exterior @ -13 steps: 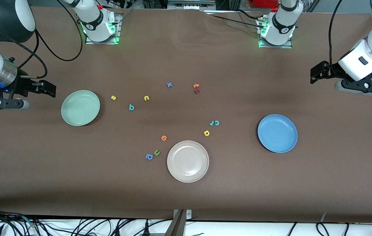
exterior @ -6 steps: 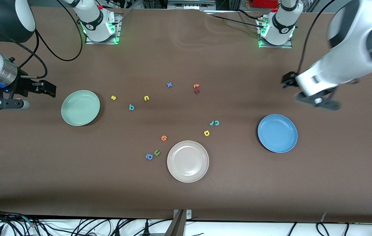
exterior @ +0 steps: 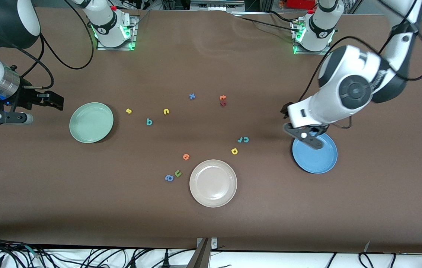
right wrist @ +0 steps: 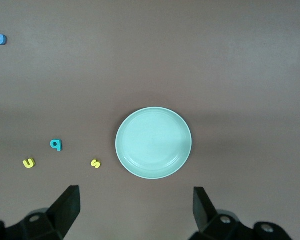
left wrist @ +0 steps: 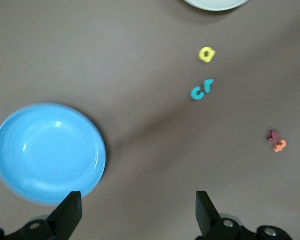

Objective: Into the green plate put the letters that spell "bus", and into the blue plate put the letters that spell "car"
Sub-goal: 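Reach the left gripper to the teal c while the right gripper reaches the yellow s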

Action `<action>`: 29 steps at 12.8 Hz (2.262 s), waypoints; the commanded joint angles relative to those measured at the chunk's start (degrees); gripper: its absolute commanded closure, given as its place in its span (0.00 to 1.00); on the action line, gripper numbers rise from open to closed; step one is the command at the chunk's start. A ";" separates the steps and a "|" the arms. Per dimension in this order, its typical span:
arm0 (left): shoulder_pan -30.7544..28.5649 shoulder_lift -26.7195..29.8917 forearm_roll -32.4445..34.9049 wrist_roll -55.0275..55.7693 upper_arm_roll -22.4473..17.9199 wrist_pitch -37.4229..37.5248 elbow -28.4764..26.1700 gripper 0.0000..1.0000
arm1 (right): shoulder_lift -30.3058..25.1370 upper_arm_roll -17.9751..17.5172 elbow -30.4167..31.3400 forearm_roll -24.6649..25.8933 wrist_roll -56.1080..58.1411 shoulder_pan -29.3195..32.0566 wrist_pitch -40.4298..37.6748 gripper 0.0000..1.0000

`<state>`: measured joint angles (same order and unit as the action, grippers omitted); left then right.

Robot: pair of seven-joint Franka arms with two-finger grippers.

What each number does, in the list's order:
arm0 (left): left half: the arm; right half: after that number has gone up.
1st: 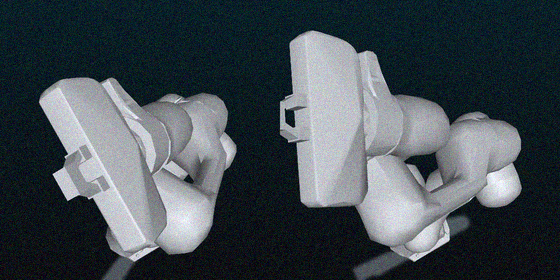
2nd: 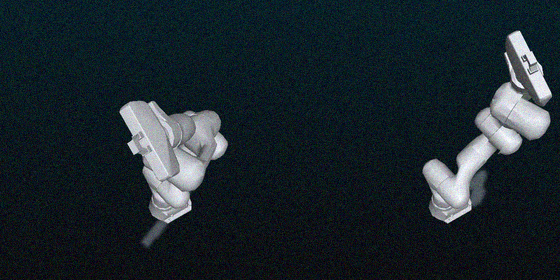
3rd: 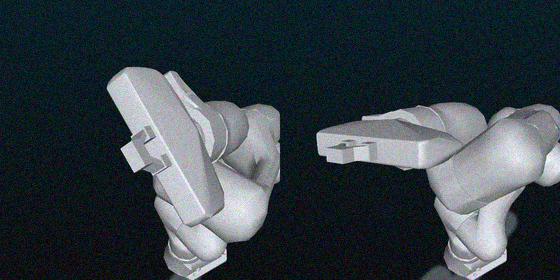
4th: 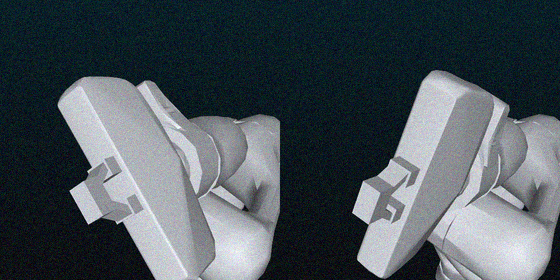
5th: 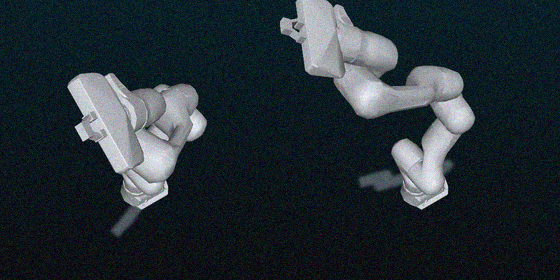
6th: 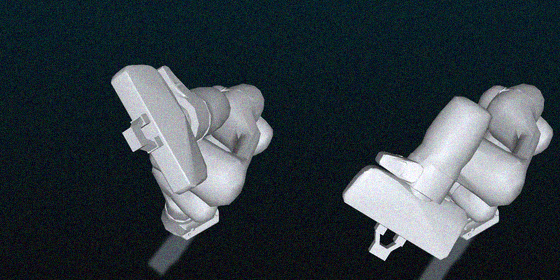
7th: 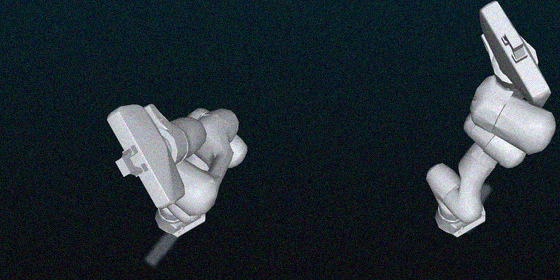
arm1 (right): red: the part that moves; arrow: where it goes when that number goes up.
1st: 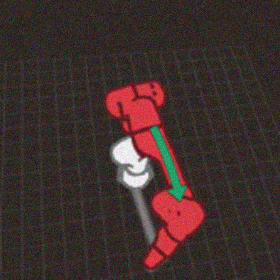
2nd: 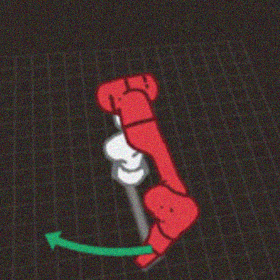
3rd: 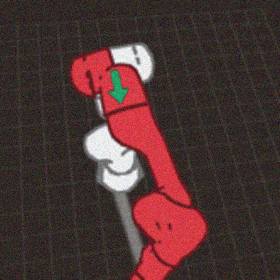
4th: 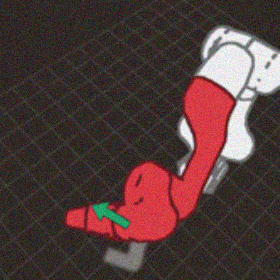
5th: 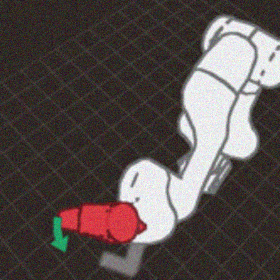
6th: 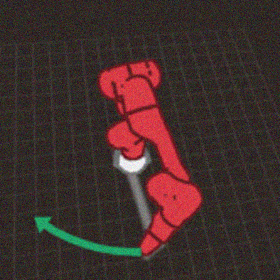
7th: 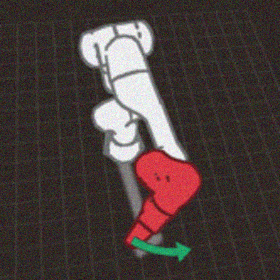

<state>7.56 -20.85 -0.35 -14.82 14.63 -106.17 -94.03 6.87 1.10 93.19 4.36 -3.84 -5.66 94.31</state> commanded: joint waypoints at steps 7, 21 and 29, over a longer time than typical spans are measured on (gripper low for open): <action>4.46 -12.09 1.84 -32.19 1.45 -15.45 1.04 0.00 | 2.09 -0.04 1.28 -1.19 -5.19 -2.85 -1.15 0.01; 9.84 -19.66 16.34 -32.12 1.54 -30.76 -4.58 0.17 | 1.57 -3.30 5.95 -1.37 -11.10 -3.83 1.93 0.01; 10.10 -21.42 20.83 -31.32 1.45 -33.84 -5.29 0.41 | 0.60 -8.03 13.31 -1.81 -20.40 -3.83 8.15 0.01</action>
<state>17.29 -42.35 18.27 -46.56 16.34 -138.98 -98.89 9.44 -5.62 101.98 3.44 -21.39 -9.47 99.45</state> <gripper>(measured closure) 0.304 0.009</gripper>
